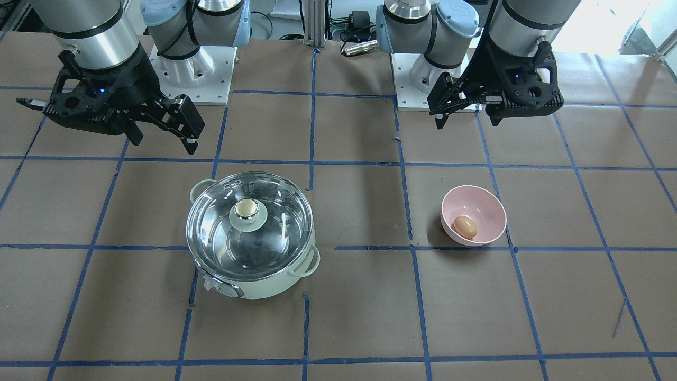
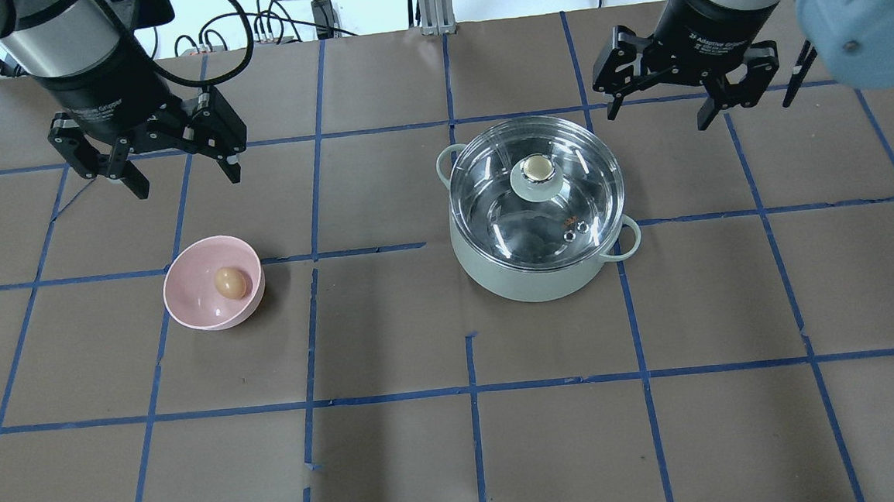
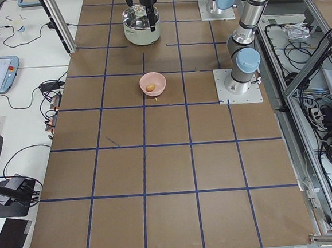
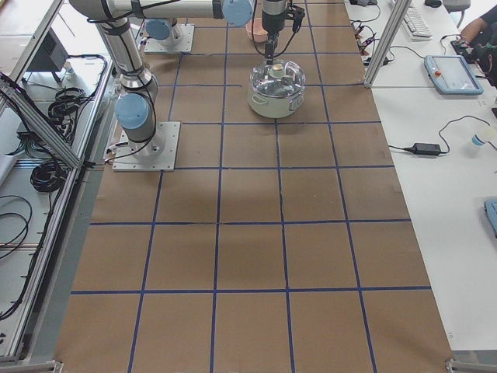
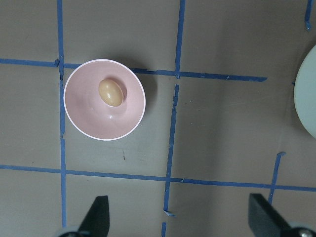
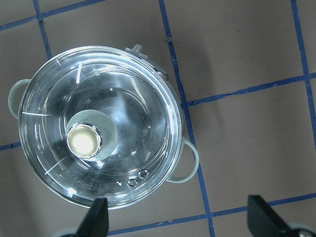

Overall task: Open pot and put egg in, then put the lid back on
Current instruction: 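Lower the left gripper to the egg while the right reaches the lid knob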

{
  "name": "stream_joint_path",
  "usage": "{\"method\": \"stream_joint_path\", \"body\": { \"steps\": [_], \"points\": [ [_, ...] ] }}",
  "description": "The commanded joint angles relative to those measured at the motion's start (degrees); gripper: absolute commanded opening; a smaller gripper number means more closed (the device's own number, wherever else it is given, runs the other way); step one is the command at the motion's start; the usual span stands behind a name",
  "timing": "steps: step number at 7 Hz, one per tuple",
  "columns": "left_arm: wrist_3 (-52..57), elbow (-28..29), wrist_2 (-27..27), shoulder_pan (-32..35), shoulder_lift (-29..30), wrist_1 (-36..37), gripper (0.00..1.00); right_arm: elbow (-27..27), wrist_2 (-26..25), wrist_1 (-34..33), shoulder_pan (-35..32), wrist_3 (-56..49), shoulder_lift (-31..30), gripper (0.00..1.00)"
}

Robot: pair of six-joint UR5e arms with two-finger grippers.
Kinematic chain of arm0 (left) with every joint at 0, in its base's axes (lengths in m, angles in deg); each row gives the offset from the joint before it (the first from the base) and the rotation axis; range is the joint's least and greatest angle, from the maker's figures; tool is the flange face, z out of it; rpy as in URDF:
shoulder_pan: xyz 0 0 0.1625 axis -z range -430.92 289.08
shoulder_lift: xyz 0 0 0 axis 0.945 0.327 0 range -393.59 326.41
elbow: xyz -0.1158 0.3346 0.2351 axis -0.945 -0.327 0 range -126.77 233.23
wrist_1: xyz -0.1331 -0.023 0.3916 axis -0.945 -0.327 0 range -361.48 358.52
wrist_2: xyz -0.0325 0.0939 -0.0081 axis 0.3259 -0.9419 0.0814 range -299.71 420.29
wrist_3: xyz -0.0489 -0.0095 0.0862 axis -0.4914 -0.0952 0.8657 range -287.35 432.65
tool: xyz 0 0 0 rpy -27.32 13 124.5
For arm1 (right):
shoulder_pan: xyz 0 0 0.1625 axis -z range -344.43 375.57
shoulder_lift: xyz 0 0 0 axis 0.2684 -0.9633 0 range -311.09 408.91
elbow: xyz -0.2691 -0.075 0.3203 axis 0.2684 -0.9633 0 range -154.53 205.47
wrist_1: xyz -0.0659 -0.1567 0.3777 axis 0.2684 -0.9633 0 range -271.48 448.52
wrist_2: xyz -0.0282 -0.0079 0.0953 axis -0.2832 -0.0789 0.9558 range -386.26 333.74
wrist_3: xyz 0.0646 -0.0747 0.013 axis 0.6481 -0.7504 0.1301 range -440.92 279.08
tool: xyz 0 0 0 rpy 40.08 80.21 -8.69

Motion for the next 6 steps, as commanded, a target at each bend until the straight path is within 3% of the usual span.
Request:
{"method": "stream_joint_path", "body": {
  "steps": [1, 6],
  "points": [
    [-0.10, -1.26, 0.02, 0.01, -0.62, 0.30, 1.00, 0.37, 0.03, -0.03, 0.00, -0.03, 0.00, 1.00],
    [5.69, -5.47, -0.68, -2.96, -1.24, 0.65, 1.00, 0.82, -0.06, -2.05, 0.00, 0.85, 0.00, 1.00]
  ]
}}
